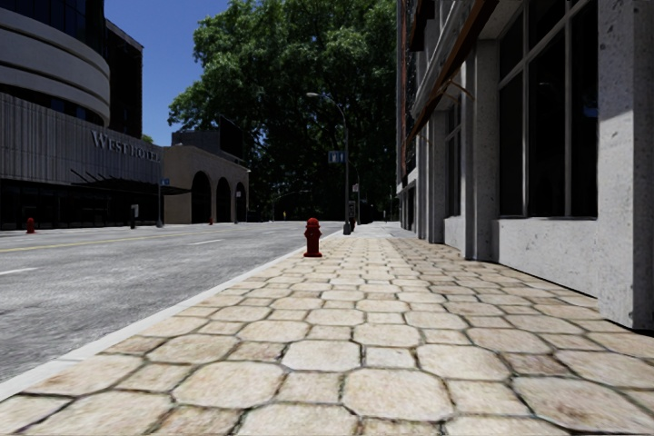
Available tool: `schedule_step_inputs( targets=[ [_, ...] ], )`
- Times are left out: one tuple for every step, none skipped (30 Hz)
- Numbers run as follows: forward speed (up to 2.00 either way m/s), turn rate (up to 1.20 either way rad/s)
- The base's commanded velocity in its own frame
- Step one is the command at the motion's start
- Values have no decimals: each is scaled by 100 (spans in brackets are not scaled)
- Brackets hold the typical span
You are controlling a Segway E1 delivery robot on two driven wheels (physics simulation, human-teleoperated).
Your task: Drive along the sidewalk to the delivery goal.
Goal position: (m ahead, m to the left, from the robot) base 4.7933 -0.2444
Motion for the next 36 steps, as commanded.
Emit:
schedule_step_inputs(
  targets=[
    [200, 0],
    [200, 0],
    [200, 0],
    [200, 0],
    [200, 0],
    [200, 0],
    [200, 0],
    [200, 0],
    [200, 0],
    [200, 0],
    [200, 0],
    [200, 0],
    [200, 0],
    [200, 0],
    [200, 0],
    [200, 0],
    [200, 0],
    [200, 0],
    [200, 0],
    [200, 4],
    [200, 25],
    [200, 25],
    [200, 36],
    [200, 39],
    [200, 36],
    [200, 36],
    [200, 0],
    [200, 0],
    [200, 0],
    [200, 0],
    [200, 0],
    [199, 0],
    [191, 0],
    [191, 0],
    [181, 0],
    [177, 0]
  ],
)
